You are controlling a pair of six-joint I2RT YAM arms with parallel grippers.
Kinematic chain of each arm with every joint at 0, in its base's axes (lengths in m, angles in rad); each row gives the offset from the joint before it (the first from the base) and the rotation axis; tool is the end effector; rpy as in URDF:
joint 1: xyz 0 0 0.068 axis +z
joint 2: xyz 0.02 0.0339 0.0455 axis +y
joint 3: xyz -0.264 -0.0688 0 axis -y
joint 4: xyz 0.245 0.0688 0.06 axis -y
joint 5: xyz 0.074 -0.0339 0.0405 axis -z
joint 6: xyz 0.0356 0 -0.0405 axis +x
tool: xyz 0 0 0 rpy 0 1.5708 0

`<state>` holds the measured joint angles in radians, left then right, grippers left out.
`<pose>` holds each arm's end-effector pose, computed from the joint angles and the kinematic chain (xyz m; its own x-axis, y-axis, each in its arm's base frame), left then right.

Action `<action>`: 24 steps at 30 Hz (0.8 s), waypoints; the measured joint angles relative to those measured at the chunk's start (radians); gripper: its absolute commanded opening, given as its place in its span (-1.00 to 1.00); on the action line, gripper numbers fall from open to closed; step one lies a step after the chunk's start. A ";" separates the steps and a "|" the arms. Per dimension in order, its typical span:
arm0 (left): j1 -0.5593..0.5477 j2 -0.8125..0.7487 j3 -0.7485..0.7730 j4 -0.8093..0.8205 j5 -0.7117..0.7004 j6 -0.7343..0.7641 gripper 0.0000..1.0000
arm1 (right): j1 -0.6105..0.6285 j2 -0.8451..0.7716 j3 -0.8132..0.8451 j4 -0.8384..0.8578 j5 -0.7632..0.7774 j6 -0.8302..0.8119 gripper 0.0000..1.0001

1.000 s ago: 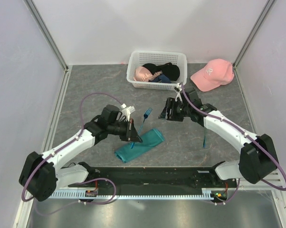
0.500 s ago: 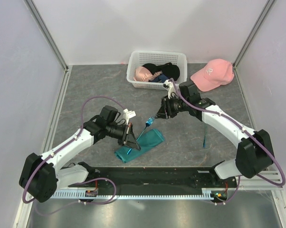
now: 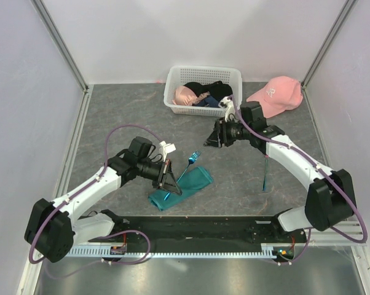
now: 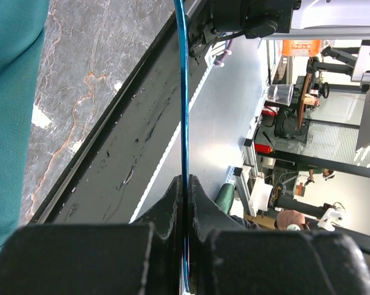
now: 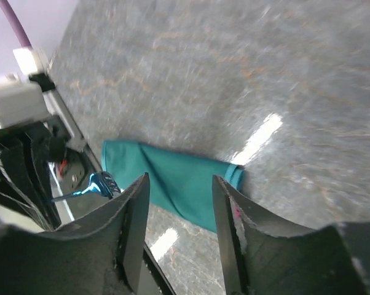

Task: Fold the napkin into a case and place the utensils inside
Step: Pass from the left arm to the right

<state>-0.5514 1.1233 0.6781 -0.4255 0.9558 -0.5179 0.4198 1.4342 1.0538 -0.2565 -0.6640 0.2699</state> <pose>0.1667 -0.1367 0.2278 -0.9375 0.2413 -0.2506 0.3296 0.3858 -0.8617 0.2795 0.1488 0.2791 -0.7296 -0.0957 -0.6771 -0.6006 0.5631 0.5676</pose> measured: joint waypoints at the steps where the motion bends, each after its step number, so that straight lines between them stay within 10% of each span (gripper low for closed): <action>1: 0.000 0.000 0.000 0.000 0.000 0.000 -0.96 | -0.013 -0.014 0.000 0.000 0.002 0.004 0.10; 24: 0.000 0.013 0.000 0.000 0.028 0.000 -0.96 | 0.049 0.034 -0.032 0.039 -0.171 0.011 -0.30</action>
<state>-0.5514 1.1362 0.6781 -0.4252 0.9840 -0.5179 0.4690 1.4681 1.0222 -0.2173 -0.8345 0.2810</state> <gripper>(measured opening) 0.044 0.412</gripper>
